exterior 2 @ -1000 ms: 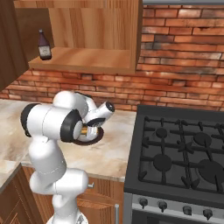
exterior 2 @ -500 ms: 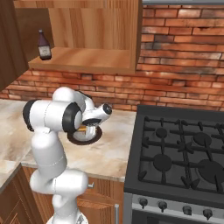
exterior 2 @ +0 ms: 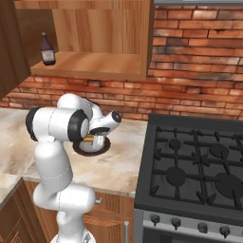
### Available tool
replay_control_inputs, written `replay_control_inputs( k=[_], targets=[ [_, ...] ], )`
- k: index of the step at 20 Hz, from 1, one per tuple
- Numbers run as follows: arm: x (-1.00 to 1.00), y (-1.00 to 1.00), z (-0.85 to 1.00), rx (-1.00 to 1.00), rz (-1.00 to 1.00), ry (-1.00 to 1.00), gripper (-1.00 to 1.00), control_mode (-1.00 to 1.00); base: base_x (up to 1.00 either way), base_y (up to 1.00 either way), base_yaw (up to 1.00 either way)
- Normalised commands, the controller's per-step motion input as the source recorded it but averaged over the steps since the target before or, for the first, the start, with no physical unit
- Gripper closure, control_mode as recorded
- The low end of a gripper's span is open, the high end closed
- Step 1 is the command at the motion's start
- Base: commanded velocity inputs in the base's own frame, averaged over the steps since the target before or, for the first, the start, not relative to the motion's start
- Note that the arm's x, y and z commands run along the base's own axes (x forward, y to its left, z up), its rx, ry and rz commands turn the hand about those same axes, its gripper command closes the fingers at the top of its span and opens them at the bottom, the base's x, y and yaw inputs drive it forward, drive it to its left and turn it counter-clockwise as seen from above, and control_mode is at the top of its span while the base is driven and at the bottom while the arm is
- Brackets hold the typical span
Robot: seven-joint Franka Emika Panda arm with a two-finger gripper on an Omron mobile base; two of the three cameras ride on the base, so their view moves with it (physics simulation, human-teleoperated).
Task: Move the hot dog bun to the plate on the dining table and place the condiment next to that plate. Then navigate to the fridge and take the sausage and place it on the plate as well.
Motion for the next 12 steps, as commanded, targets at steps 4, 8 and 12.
replay_control_inputs(
  k=[4, 8, 12],
  targets=[
    [-0.34, 0.00, -0.03, 0.00, -0.01, -0.08, 1.00, -1.00, 0.00, 0.00, 0.00],
    [-0.84, 0.00, 0.65, 0.00, -0.02, -0.25, 1.00, -1.00, 0.00, 0.00, 0.00],
    [-0.89, 0.00, 1.00, 0.00, -0.05, -0.14, 1.00, -1.00, 0.00, 0.00, 0.00]
  ],
)
